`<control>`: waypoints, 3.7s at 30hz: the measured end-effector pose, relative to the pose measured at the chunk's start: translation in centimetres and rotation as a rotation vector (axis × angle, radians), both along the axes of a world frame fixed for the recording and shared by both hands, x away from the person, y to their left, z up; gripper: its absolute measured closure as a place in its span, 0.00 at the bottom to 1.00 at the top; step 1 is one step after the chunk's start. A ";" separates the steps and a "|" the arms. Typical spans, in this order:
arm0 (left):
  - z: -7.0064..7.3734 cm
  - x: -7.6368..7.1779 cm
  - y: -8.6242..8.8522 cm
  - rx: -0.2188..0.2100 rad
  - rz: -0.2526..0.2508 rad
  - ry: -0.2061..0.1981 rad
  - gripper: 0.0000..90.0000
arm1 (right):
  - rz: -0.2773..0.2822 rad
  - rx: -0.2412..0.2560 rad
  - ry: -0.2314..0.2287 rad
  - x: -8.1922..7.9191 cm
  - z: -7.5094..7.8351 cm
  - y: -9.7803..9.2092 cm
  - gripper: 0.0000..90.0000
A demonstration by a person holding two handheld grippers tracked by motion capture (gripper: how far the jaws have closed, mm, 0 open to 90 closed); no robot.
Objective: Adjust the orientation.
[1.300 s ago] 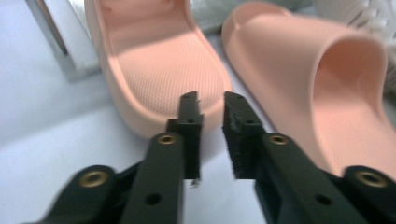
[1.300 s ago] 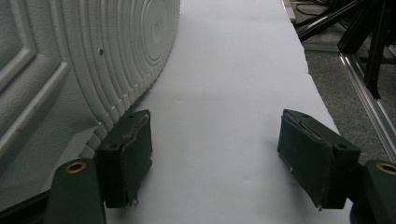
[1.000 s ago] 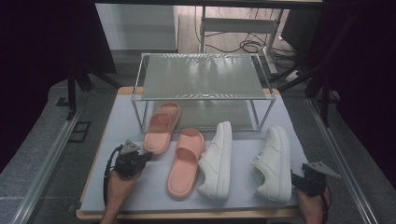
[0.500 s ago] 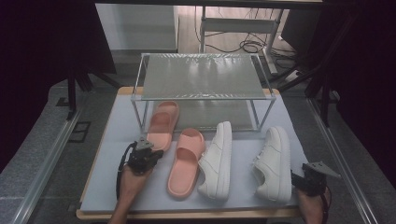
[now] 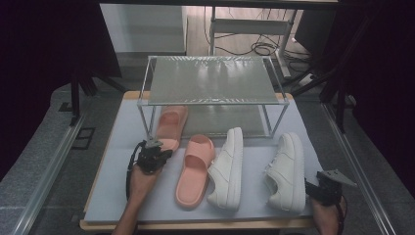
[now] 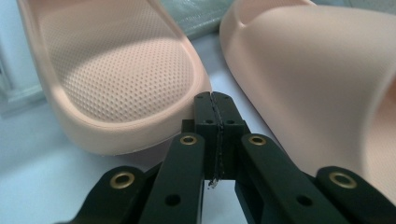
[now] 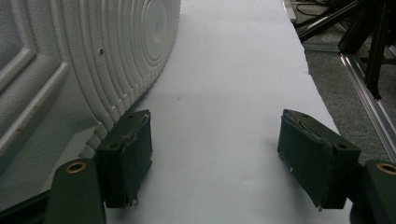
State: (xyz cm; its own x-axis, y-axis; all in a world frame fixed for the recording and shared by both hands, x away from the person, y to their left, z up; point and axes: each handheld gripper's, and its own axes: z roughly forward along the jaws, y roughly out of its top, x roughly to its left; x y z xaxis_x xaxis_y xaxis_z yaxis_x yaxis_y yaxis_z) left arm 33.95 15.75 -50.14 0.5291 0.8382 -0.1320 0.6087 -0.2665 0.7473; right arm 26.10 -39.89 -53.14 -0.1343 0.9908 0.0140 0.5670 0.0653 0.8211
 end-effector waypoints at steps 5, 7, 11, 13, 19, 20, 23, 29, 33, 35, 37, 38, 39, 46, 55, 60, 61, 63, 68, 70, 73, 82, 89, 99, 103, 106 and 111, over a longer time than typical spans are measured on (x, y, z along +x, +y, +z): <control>-0.2 1.5 -0.1 -0.012 0.013 0.000 1.00 | 0.001 0.000 0.000 0.0 0.0 0.0 0.30; -0.2 2.0 -0.2 -0.017 0.018 0.000 1.00 | 0.001 0.000 0.000 0.0 0.0 0.0 0.30; -0.3 2.9 -0.6 -0.019 0.027 -0.003 1.00 | 0.002 -0.001 -0.001 0.0 0.0 0.0 0.30; -0.4 3.4 -0.8 -0.019 0.034 -0.001 1.00 | 0.002 0.000 -0.001 0.0 0.0 0.0 0.30; -0.5 4.9 -1.1 -0.006 0.047 -0.005 1.00 | 0.002 0.001 -0.003 0.0 0.0 0.0 0.30; -0.5 5.3 -1.2 -0.006 0.052 -0.002 1.00 | 0.002 0.002 -0.003 0.0 0.0 0.0 0.30; -0.6 5.8 -1.3 0.000 0.055 -0.002 1.00 | 0.002 0.002 -0.003 0.0 0.0 0.0 0.30; -0.8 6.9 -1.6 0.017 0.077 0.003 1.00 | 0.004 0.003 -0.003 0.0 0.0 -0.1 0.30; -1.1 7.6 -1.7 0.018 0.092 0.005 1.00 | 0.004 0.004 -0.001 0.0 0.0 -0.1 0.30; -1.2 7.7 -1.7 0.008 0.097 0.003 1.00 | 0.004 0.005 -0.002 0.0 0.0 -0.1 0.30; -1.3 7.6 -1.7 0.015 0.098 -0.003 1.00 | 0.004 0.004 -0.001 0.0 0.0 -0.1 0.30; -1.3 7.5 -1.7 0.026 0.097 -0.005 1.00 | 0.004 0.005 -0.003 0.0 0.0 -0.1 0.30; -1.3 7.4 -1.7 0.029 0.098 -0.012 1.00 | 0.004 0.005 -0.003 0.0 0.0 -0.1 0.30; -0.8 5.8 -1.1 0.026 0.086 -0.028 0.94 | 0.004 0.007 -0.003 0.0 0.0 -0.1 0.30; 0.0 3.1 -0.3 0.014 0.078 -0.044 0.87 | 0.004 0.004 -0.002 0.0 0.0 -0.1 0.30; 0.5 1.3 0.2 0.015 0.072 -0.033 0.84 | 0.002 0.005 -0.003 0.0 0.0 -0.1 0.30; 0.6 1.0 0.3 0.015 0.068 -0.032 0.83 | 0.003 0.003 -0.004 0.0 0.0 -0.1 0.30; 0.9 0.1 0.5 0.008 0.062 -0.032 0.83 | 0.003 0.003 -0.003 0.0 0.0 -0.1 0.30; 1.7 -2.0 0.3 -0.003 0.016 -0.035 0.82 | 0.002 0.003 -0.004 0.0 0.0 0.0 0.30; 1.8 -2.8 0.2 -0.011 -0.007 -0.028 0.82 | 0.002 0.004 -0.003 0.0 0.0 0.0 0.30; 1.9 -3.8 0.1 -0.033 -0.027 -0.022 0.82 | 0.001 0.004 -0.003 0.0 0.0 0.0 0.30; 2.7 -4.7 -1.5 -0.055 -0.078 -0.020 0.77 | 0.001 0.003 -0.003 0.0 0.0 0.0 0.30; 2.5 -3.9 -3.4 -0.028 -0.084 -0.021 0.73 | 0.002 0.004 -0.003 0.0 0.0 0.0 0.30; 1.8 -2.4 -4.8 -0.003 -0.048 0.010 0.75 | 0.001 0.007 -0.003 0.0 0.0 0.0 0.30; 1.9 -2.3 -4.8 0.001 -0.036 0.010 0.78 | 0.002 0.006 -0.003 0.0 0.0 0.0 0.30; 2.0 -2.2 -4.6 0.002 -0.027 0.013 0.80 | 0.001 0.006 -0.003 0.0 0.0 0.0 0.30; 2.0 -2.0 -4.4 -0.003 -0.018 0.018 0.83 | 0.001 0.005 -0.003 0.0 0.0 0.0 0.30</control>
